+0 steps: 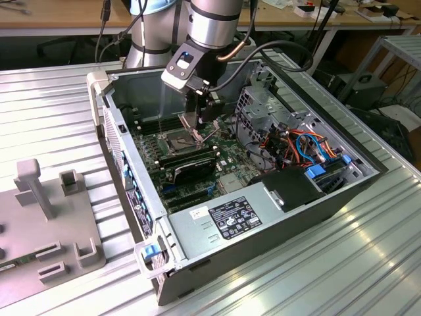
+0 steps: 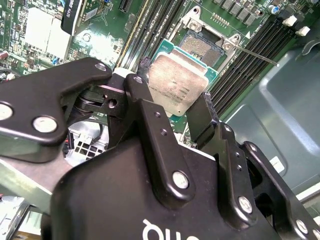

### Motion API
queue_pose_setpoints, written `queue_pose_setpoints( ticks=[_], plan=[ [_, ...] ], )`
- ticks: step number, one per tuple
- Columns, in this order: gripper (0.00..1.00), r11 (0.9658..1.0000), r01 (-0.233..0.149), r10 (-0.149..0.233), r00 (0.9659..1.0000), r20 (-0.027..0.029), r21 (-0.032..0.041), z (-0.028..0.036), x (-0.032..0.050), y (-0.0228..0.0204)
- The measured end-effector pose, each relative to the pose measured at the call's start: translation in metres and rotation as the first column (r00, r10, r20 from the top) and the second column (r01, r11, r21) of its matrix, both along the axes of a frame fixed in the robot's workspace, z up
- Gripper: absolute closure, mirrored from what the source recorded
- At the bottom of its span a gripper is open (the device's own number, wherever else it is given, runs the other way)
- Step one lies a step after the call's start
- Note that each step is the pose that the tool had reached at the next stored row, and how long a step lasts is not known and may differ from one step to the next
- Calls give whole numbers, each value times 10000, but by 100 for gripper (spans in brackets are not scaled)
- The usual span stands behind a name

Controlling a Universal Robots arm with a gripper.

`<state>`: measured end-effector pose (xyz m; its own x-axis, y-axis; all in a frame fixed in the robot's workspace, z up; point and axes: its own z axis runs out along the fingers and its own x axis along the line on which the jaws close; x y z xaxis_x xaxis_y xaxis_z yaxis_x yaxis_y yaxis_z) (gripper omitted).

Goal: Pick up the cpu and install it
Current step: 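Place the cpu into insertion slot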

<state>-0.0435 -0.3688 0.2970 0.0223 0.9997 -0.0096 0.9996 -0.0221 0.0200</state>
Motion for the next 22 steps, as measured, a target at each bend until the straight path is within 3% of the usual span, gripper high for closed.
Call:
queue_pose_setpoints(
  ticks=[22],
  plan=[
    [45,10000,5,-5,10000,1,1,-6,0,1]
  ],
)
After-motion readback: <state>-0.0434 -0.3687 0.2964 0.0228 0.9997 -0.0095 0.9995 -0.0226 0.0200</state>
